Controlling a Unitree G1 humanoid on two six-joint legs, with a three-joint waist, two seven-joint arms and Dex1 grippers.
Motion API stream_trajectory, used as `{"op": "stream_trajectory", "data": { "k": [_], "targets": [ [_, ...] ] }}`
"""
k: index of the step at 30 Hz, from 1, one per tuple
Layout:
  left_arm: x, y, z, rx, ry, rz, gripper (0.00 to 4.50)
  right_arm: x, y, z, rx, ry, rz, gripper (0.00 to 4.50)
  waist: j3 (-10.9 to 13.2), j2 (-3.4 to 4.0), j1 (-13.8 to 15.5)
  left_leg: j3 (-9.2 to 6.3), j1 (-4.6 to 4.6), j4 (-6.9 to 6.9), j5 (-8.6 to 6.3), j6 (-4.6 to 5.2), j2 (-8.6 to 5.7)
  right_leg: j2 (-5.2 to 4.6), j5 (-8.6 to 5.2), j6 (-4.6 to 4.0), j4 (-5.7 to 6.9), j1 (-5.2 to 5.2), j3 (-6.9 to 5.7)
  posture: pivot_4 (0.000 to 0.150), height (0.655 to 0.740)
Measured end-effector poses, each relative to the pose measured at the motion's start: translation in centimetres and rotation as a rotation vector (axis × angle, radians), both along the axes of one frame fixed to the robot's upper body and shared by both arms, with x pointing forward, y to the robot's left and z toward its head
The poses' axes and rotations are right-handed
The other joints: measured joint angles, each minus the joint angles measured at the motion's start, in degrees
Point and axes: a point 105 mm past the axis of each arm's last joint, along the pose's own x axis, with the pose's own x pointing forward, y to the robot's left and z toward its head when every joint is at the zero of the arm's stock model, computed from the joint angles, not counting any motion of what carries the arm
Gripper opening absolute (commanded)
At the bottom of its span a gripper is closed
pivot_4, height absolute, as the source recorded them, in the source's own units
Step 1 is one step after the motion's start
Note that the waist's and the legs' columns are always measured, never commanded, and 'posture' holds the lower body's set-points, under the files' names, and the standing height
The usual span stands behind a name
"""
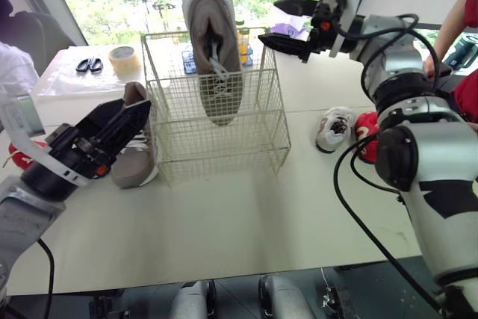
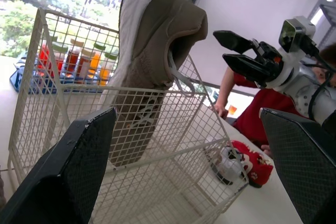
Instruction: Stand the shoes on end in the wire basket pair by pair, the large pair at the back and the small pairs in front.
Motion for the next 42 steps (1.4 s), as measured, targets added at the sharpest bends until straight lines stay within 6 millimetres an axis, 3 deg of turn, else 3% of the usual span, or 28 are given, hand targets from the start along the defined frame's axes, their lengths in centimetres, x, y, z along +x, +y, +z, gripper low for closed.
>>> {"op": "stream_trajectory", "data": {
  "k": [4, 13, 17, 21, 24, 27, 32, 37, 42],
  "targets": [
    [0.3, 0.4, 0.1, 0.006, 0.006, 0.012, 4.50, 0.5, 0.1, -0.5, 0.012, -0.038, -0.061, 4.47, 0.00, 0.00, 0.01, 0.01, 0.01, 0.02, 0.03, -0.03, 0.00, 0.02, 0.09, 0.16, 0.04, 0.01, 0.00, 0.150, 0.7351],
    [0.9, 0.2, 0.4, -0.002, 0.002, 0.002, 4.50, -0.3, 5.8, -2.6, 0.124, 0.036, -0.172, 4.47, 0.00, -0.01, 0.60, -0.05, 0.04, 0.07, 0.10, -0.13, 0.02, 0.13, 0.12, 0.24, 0.23, 0.00, -0.13, 0.150, 0.7351],
    [1.3, 0.3, 0.4, 0.003, 0.006, 0.001, 4.50, -1.1, 5.6, -1.4, 0.172, 0.045, -0.224, 4.47, -0.03, -0.05, 1.48, -0.04, 0.04, 0.14, 0.03, 0.00, 0.00, 0.16, 0.11, 0.22, 0.23, 0.04, -0.14, 0.150, 0.7351],
    [2.1, 1.3, 0.9, 0.099, -0.011, 0.085, 4.50, -2.0, 5.3, -2.5, 0.154, 0.102, -0.223, 4.47, -0.05, -0.07, 1.87, 0.04, 0.03, 0.18, 0.02, 0.03, -0.01, 0.19, 0.10, 0.22, 0.23, 0.08, -0.24, 0.150, 0.7351],
    [3.9, 4.2, 1.2, 0.177, 0.022, 0.270, 4.50, -2.7, 3.2, -3.1, 0.121, 0.135, -0.257, 4.47, -0.05, -0.07, 1.93, 0.00, -0.01, 0.22, 0.01, 0.06, -0.02, 0.19, 0.10, 0.22, 0.22, 0.10, -0.32, 0.150, 0.7351],
    [5.4, 7.1, 1.5, 0.248, 0.077, 0.389, 4.50, -4.1, 0.7, -2.5, 0.084, 0.121, -0.278, 4.47, -0.05, -0.07, 1.96, -0.03, -0.04, 0.22, 0.00, 0.07, -0.06, 0.21, 0.09, 0.24, 0.21, 0.08, -0.40, 0.150, 0.7351],
    [8.5, 10.2, 0.3, 0.413, 0.231, 0.403, 4.50, -7.5, -2.2, -0.9, 0.001, 0.083, -0.216, 4.47, -0.05, -0.07, 1.85, -0.01, 0.02, 0.18, 0.01, 0.04, -0.07, 0.35, 0.09, 0.24, 0.20, 0.10, -0.45, 0.150, 0.7351],
    [11.1, 10.6, -0.8, 0.500, 0.316, 0.294, 4.50, -9.9, -1.8, -1.3, -0.090, 0.101, -0.084, 4.47, -0.06, -0.09, 1.55, -0.01, 0.01, 0.20, 0.02, 0.03, -0.02, 0.41, 0.10, 0.25, 0.21, 0.09, -0.46, 0.150, 0.7351],
    [12.5, 8.7, 1.9, 0.539, 0.202, 0.179, 4.50, -8.8, 1.1, -0.4, -0.045, 0.070, -0.098, 4.47, -0.06, -0.10, 1.43, -0.01, -0.06, 0.26, 0.03, 0.04, 0.03, 0.46, 0.10, 0.26, 0.27, 0.02, -0.46, 0.150, 0.7351]
  ]
}}
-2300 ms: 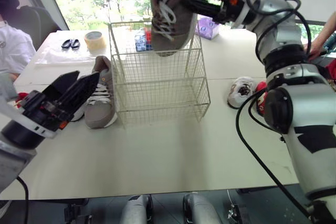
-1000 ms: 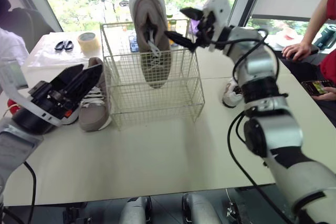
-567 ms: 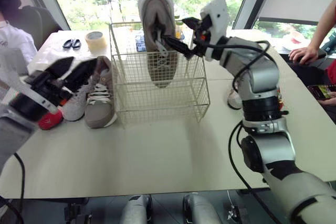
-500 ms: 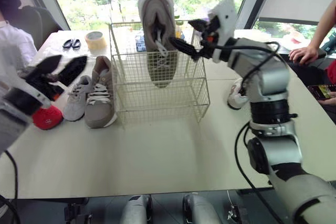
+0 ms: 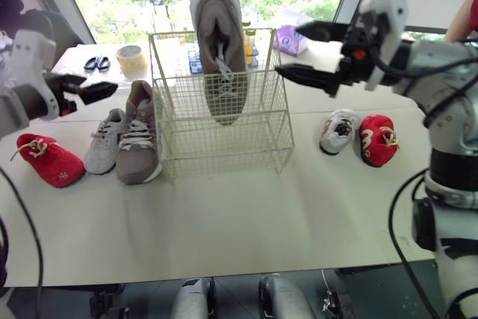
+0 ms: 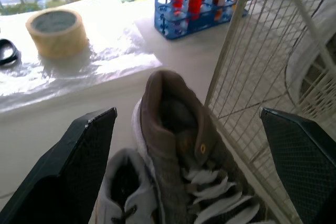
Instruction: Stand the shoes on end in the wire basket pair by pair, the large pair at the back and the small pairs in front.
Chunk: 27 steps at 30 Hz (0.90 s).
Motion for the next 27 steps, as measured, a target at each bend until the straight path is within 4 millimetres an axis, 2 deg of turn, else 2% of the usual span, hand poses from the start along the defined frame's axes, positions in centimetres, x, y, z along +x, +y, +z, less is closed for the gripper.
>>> {"op": "stream_trajectory", "data": {
  "k": [3, 5, 8, 9, 12, 17, 20, 21, 23, 24, 26, 27],
  "targets": [
    [-1.4, -1.4, -0.1, 0.011, 0.001, -0.147, 4.50, 2.0, 2.5, -1.3, 0.058, 0.021, -0.081, 4.47, 0.00, 0.00, -0.36, 0.07, -0.12, 0.11, 0.02, -0.02, 0.06, -0.01, 0.00, 0.00, 0.10, -0.15, 0.00, 0.150, 0.7351],
    [-3.3, -2.8, -0.4, 0.012, 0.007, -0.279, 4.50, 3.5, 4.2, -2.5, 0.123, 0.077, -0.136, 4.47, 0.00, 0.00, -0.65, 0.08, -0.36, 0.32, 0.11, -0.18, 0.09, -0.07, -0.03, 0.03, 0.39, -0.42, 0.01, 0.150, 0.7351],
    [-6.4, -4.7, 0.0, -0.009, 0.006, -0.412, 4.50, 5.3, 5.2, -3.2, 0.186, 0.108, -0.227, 4.47, 0.00, -0.01, -0.60, -0.06, -0.89, 0.69, 0.15, -0.22, 0.10, -0.17, -0.06, 0.07, 0.77, -0.93, -0.04, 0.150, 0.7351],
    [-7.5, -5.3, 0.3, -0.017, -0.004, -0.442, 4.50, 6.0, 5.3, -3.2, 0.203, 0.112, -0.261, 4.47, 0.00, -0.02, -0.38, -0.09, -0.93, 0.78, 0.13, -0.18, 0.09, -0.19, -0.06, 0.07, 0.78, -0.93, -0.07, 0.150, 0.7351],
    [-9.1, -6.6, 0.8, -0.036, -0.039, -0.476, 4.50, 7.1, 5.7, -2.3, 0.247, 0.097, -0.308, 4.47, -0.01, -0.02, 0.17, -0.12, -0.84, 0.83, 0.01, 0.03, 0.05, -0.26, -0.06, 0.07, 0.83, -0.82, -0.09, 0.150, 0.7351],
    [-10.1, -8.1, -0.1, -0.097, -0.042, -0.475, 4.50, 8.6, 6.4, -0.6, 0.305, 0.050, -0.376, 4.47, -0.03, -0.06, 0.29, -0.21, -0.80, 0.83, 0.02, 0.02, 0.03, -0.26, -0.05, 0.07, 0.86, -0.72, -0.16, 0.150, 0.7351],
    [-10.3, -8.3, 0.1, -0.107, -0.065, -0.458, 4.50, 9.0, 6.8, -1.0, 0.316, 0.057, -0.381, 3.70, -0.03, -0.06, 0.14, -0.19, -0.79, 0.82, 0.04, 0.00, 0.02, -0.26, -0.05, 0.08, 0.85, -0.72, -0.16, 0.150, 0.7351],
    [-10.4, -8.4, 0.0, -0.107, -0.065, -0.457, 4.50, 9.0, 7.1, -1.1, 0.319, 0.062, -0.377, 3.10, -0.03, -0.05, 0.08, -0.19, -0.77, 0.81, 0.04, 0.00, 0.02, -0.26, -0.05, 0.07, 0.86, -0.71, -0.17, 0.150, 0.7351],
    [-10.5, -8.7, -0.5, -0.109, -0.059, -0.456, 4.50, 9.1, 7.1, -1.2, 0.323, 0.061, -0.383, 2.26, -0.03, -0.05, 0.07, -0.19, -0.76, 0.80, 0.05, -0.01, 0.03, -0.26, -0.05, 0.07, 0.86, -0.71, -0.17, 0.150, 0.7351],
    [-10.4, -8.8, -0.9, -0.116, -0.054, -0.454, 4.50, 9.1, 7.0, -1.1, 0.326, 0.062, -0.387, 1.64, -0.03, -0.05, -0.01, -0.19, -0.75, 0.81, 0.05, -0.01, 0.03, -0.25, -0.05, 0.07, 0.86, -0.71, -0.17, 0.150, 0.7351],
    [-10.3, -8.9, -1.2, -0.124, -0.048, -0.450, 4.50, 9.2, 6.8, -1.1, 0.331, 0.067, -0.397, 0.88, -0.03, -0.05, -0.05, -0.18, -0.75, 0.80, 0.04, -0.01, 0.03, -0.24, -0.05, 0.07, 0.86, -0.71, -0.17, 0.150, 0.7351],
    [-10.3, -8.9, -1.3, -0.124, -0.047, -0.449, 4.50, 9.1, 6.8, -1.1, 0.332, 0.068, -0.402, 0.88, -0.03, -0.05, -0.08, -0.18, -0.75, 0.78, 0.04, -0.01, 0.03, -0.24, -0.05, 0.07, 0.87, -0.72, -0.17, 0.150, 0.7351]
  ]
}}
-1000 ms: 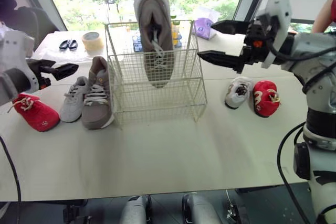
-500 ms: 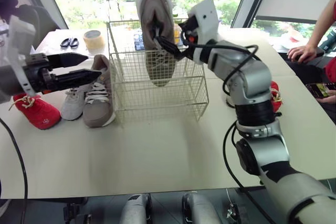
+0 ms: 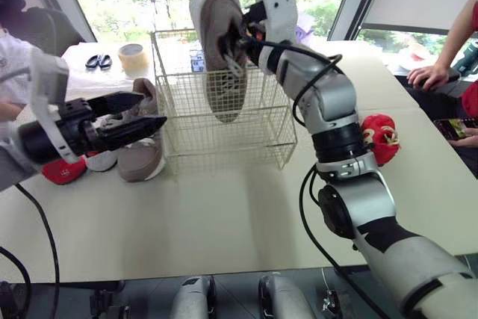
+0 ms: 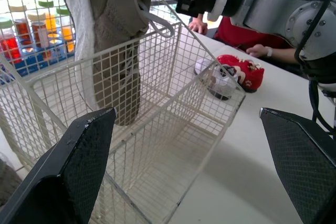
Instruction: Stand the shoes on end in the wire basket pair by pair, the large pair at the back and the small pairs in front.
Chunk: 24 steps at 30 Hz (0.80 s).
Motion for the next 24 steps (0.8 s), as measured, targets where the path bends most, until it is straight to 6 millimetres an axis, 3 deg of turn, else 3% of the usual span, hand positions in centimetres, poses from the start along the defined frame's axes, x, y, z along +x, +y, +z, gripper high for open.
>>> {"op": "stream_trajectory", "data": {
  "k": [9, 16, 20, 24],
  "targets": [
    [0.9, -1.6, -1.5, 0.010, 0.024, -0.043, 4.50, -0.5, 0.1, 0.9, 0.020, -0.034, -0.079, 0.88, 0.01, 0.01, 0.30, 0.00, -0.14, -0.03, 0.10, -0.18, -0.01, 0.01, 0.00, 0.00, -0.02, -0.14, -0.01, 0.150, 0.7351],
    [2.4, -3.4, -3.0, 0.030, 0.028, -0.055, 4.50, -1.9, -1.1, 4.2, 0.053, -0.159, -0.154, 0.88, 0.00, 0.00, 0.36, -0.04, -0.07, -0.02, 0.08, -0.13, -0.08, 0.04, 0.00, 0.00, -0.01, -0.03, -0.05, 0.150, 0.7351],
    [3.6, -6.7, -4.2, 0.034, 0.019, -0.103, 4.50, -2.0, -0.4, 3.9, 0.062, -0.137, -0.142, 0.88, -0.01, -0.01, 0.35, -0.06, -0.06, 0.02, 0.05, -0.08, -0.09, 0.07, 0.00, 0.00, -0.01, 0.03, -0.05, 0.150, 0.7351],
    [4.4, -6.6, -4.0, 0.080, -0.009, -0.053, 4.50, -2.0, -0.3, 3.8, 0.049, -0.136, -0.148, 0.88, -0.01, -0.01, 0.04, -0.06, -0.08, -0.05, 0.12, -0.18, -0.02, 0.16, 0.00, 0.00, -0.01, -0.08, -0.04, 0.150, 0.7351]
  ]
}}
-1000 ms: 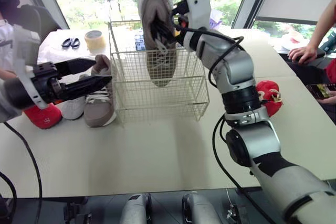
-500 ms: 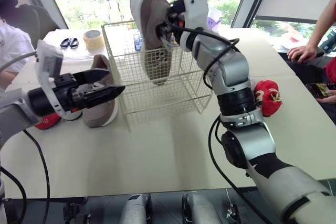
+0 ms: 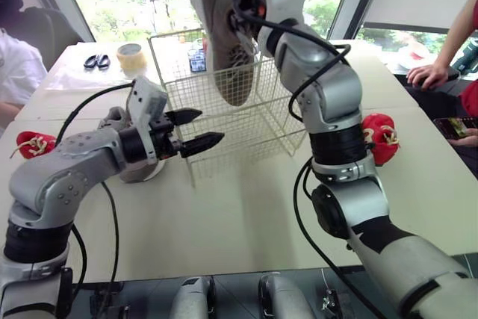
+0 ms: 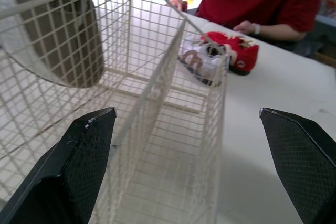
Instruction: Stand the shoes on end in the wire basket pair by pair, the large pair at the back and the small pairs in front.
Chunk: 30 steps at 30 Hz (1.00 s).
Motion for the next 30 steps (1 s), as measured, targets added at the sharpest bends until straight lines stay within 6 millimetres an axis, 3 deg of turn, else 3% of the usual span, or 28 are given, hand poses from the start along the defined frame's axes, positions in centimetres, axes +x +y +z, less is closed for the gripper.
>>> {"op": "stream_trajectory", "data": {
  "k": [5, 13, 20, 23, 28, 29, 30],
  "targets": [
    [-0.3, 0.2, 1.9, 0.059, -0.083, -0.007, 4.50, 0.1, -0.6, 0.2, -0.014, -0.020, -0.044, 0.88, 0.00, 0.00, 0.13, 0.00, 0.00, 0.02, -0.03, 0.04, 0.00, -0.02, 0.00, 0.00, 0.00, 0.01, 0.01, 0.150, 0.7351],
    [-1.1, -0.3, 0.8, 0.071, -0.049, -0.078, 4.50, 0.9, -2.6, 0.4, -0.052, -0.052, -0.165, 0.88, 0.00, 0.00, 0.19, -0.01, 0.00, 0.06, -0.03, 0.05, -0.02, -0.03, 0.00, 0.00, 0.01, 0.04, 0.01, 0.150, 0.7351],
    [-1.2, -0.5, 0.4, 0.064, -0.036, -0.090, 4.50, 2.4, -3.6, -3.8, -0.081, 0.061, -0.224, 0.88, 0.00, 0.00, 0.27, -0.02, 0.00, 0.07, -0.01, 0.02, -0.02, -0.03, 0.00, 0.00, 0.01, 0.07, 0.01, 0.150, 0.7351],
    [-1.2, -0.4, 0.4, 0.064, -0.034, -0.090, 4.50, 2.3, -3.7, -4.2, -0.084, 0.075, -0.234, 1.70, 0.00, 0.00, 0.21, -0.03, 0.03, 0.06, -0.01, 0.03, -0.01, -0.02, 0.00, 0.00, 0.01, 0.09, 0.00, 0.150, 0.7351],
    [-1.2, -0.3, 0.3, 0.062, -0.027, -0.087, 4.50, 2.1, -4.4, -5.4, -0.098, 0.111, -0.257, 4.17, 0.00, 0.00, 0.32, -0.03, 0.02, 0.08, -0.03, 0.06, -0.01, -0.02, 0.00, 0.00, 0.01, 0.09, 0.00, 0.150, 0.7351],
    [-1.2, -0.3, 0.3, 0.061, -0.028, -0.085, 4.50, 1.9, -4.7, -5.2, -0.103, 0.102, -0.257, 4.49, 0.00, 0.00, 0.33, -0.04, 0.02, 0.08, -0.03, 0.06, -0.01, -0.02, 0.00, 0.00, 0.01, 0.10, 0.00, 0.150, 0.7351],
    [-1.2, -0.2, 0.3, 0.061, -0.027, -0.084, 4.50, 1.5, -5.1, -4.9, -0.114, 0.091, -0.253, 4.49, 0.00, -0.01, 0.35, -0.03, 0.02, 0.08, -0.03, 0.06, -0.01, -0.02, 0.00, 0.00, 0.00, 0.10, 0.00, 0.150, 0.7351]
  ]
}}
